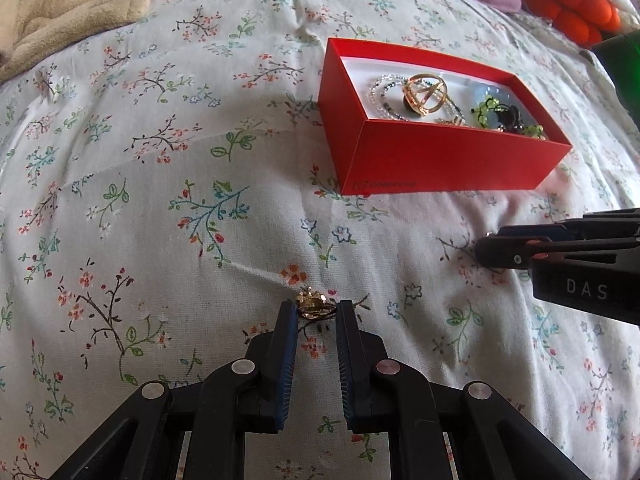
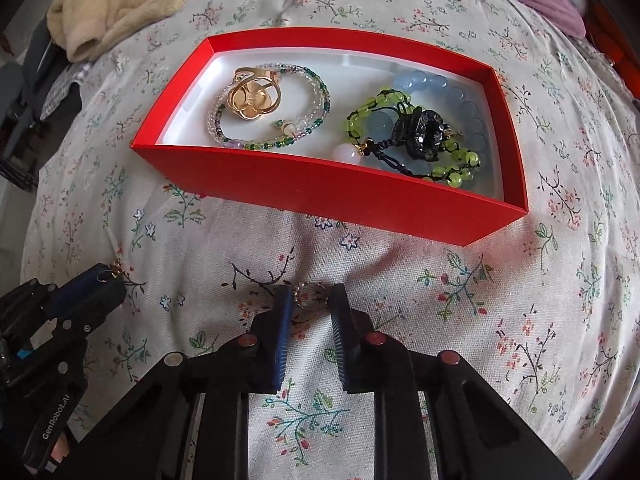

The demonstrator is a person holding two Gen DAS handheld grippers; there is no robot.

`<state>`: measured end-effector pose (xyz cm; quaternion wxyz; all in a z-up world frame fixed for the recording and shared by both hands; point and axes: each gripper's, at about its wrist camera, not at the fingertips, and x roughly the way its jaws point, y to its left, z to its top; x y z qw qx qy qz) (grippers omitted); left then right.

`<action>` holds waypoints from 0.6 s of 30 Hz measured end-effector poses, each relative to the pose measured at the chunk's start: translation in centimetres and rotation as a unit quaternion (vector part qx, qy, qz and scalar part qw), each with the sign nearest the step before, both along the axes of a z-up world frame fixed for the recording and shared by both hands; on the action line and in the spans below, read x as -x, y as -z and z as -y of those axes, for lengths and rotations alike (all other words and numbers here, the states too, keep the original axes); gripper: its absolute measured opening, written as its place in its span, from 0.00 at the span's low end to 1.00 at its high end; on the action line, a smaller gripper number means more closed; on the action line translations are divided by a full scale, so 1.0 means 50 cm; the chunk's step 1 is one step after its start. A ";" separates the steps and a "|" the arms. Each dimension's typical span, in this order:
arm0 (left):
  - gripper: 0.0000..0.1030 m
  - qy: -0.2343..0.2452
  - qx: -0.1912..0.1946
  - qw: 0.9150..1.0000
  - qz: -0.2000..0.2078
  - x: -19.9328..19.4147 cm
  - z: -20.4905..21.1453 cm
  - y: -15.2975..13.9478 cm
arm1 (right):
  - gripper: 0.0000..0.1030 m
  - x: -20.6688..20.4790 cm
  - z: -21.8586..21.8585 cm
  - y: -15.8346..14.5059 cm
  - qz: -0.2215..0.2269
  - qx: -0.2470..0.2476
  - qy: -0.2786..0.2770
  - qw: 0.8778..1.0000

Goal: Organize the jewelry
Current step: 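Carry both earrings over the red box with both tools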

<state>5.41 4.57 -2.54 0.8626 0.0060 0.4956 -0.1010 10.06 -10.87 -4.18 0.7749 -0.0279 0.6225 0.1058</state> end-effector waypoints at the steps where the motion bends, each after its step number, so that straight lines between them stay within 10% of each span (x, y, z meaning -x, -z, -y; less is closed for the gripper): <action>1: 0.13 0.001 0.000 1.000 0.000 0.000 0.001 0.000 | 0.20 0.001 -0.001 0.000 0.002 0.000 0.000 1.000; 18: 0.13 -0.011 0.015 1.000 0.022 -0.024 0.006 -0.048 | 0.19 0.024 0.004 -0.097 0.031 -0.032 -0.007 0.999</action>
